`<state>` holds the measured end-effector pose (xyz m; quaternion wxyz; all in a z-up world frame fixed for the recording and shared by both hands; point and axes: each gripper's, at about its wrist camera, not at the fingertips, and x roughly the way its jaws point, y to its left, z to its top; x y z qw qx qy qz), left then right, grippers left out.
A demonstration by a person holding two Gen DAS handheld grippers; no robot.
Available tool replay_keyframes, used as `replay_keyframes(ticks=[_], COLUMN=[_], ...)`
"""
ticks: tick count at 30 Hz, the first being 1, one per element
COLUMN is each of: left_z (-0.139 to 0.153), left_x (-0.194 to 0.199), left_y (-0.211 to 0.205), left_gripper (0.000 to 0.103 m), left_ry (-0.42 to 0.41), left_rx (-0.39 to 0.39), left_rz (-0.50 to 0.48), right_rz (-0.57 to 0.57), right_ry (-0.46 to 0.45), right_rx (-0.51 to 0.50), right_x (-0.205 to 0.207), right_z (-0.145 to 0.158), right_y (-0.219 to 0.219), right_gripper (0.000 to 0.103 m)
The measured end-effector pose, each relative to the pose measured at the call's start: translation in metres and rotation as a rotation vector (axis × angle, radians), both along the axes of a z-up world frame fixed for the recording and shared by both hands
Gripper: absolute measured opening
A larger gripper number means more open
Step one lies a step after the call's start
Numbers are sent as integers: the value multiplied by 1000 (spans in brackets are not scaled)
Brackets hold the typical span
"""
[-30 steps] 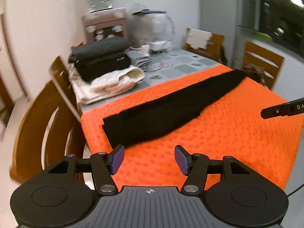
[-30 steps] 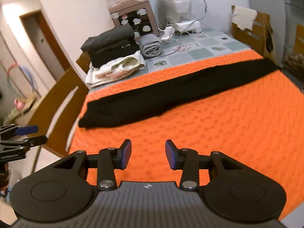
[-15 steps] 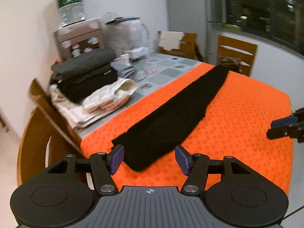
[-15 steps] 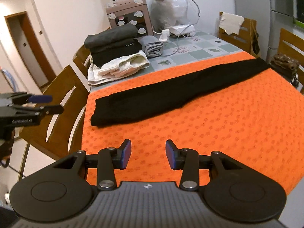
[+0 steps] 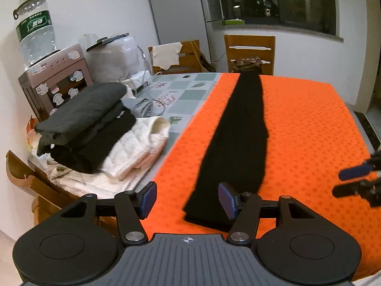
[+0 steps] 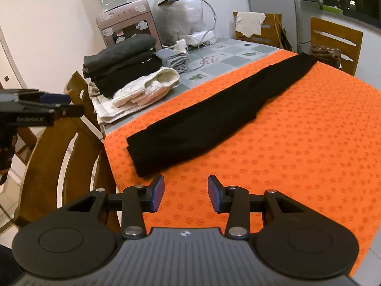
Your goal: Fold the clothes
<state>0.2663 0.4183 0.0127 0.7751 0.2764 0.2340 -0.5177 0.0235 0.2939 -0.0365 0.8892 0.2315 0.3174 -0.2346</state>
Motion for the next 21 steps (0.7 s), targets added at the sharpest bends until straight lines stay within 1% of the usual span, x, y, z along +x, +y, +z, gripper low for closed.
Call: replay_keyframes(ticks=[1,3,4,6,9,13,16,18,21], left_z=[-1,-2,-3,-8,-17,-34,-39,-40,-33], left_x=[7,23,30,46,70,98,115,123,131], left_y=[0,0,0,-4,-10,-22,-29,-36,-48], left_gripper=[53,44,42,34,34,34,34,34,34], left_ry=[5,23,27,34,62,50,47,56,45], left_rx=[-2,-12,-12,3,3,30,50,62,78], left_rz=[-4,-19,-33,-79,-193,-373,-497,-561,-633], right_rz=[-3,0,-5,-38,-112,-230,-318,-356,-399], right_ry=[-2,-9,0,29,48,75,101,116,94], right_rx=[2,-12,-24,-42,-27,-28,-33,-46,-20], right_x=[6,19,25,40,61,95,116,126,129], right_z=[-2,-4,-5,-7,-13,-24,-30,-26,-15], right_y=[3,13,18,27,37,51,60,67,71], right_gripper=[46,46,46,46,46,46,46,46,46])
